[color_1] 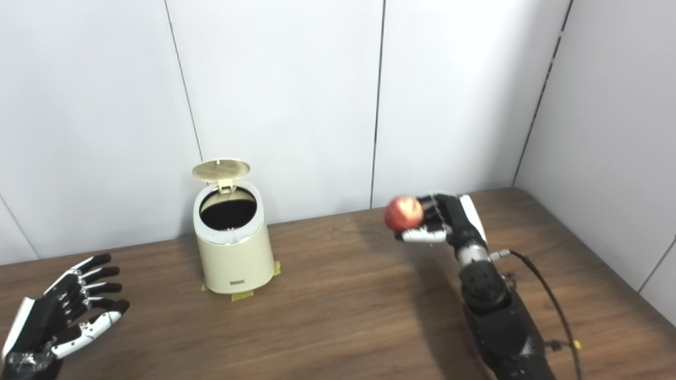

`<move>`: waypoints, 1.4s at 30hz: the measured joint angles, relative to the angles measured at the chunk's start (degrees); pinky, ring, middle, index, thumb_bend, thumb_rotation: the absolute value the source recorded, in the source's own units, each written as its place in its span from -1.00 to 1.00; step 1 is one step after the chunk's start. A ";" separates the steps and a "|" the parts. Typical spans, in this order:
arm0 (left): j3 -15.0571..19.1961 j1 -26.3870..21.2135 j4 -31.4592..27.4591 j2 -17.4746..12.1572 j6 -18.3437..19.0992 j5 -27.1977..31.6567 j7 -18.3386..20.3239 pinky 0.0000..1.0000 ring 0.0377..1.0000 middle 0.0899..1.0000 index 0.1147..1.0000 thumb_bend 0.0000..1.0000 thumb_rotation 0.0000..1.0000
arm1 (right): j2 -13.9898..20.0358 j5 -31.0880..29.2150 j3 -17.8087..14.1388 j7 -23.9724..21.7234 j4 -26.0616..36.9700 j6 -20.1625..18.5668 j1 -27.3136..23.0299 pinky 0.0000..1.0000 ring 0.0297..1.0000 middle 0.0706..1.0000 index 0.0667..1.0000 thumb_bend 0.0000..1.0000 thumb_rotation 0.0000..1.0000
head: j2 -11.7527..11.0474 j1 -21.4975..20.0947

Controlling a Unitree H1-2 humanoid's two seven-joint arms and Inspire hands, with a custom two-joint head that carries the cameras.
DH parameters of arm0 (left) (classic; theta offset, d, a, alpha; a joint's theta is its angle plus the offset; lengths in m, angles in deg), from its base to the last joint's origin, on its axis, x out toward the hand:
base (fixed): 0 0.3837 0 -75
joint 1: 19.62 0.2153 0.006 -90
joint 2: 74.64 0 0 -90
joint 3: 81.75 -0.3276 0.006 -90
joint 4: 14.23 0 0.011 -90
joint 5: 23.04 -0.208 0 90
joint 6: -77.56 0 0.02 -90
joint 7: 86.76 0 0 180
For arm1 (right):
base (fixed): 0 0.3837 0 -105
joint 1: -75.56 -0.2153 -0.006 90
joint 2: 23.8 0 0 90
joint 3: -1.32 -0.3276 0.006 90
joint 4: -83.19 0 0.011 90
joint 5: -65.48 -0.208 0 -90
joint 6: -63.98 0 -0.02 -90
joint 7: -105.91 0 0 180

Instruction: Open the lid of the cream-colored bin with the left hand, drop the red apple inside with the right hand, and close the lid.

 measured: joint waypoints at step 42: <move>-2.05 -0.18 3.43 5.75 -1.87 -4.21 -3.08 0.26 0.37 0.46 0.64 0.34 -0.75 | -12.62 2.26 12.65 -6.86 7.14 -4.71 -11.85 -0.11 -0.18 -0.22 -0.02 0.05 -0.99 | -2.20 16.61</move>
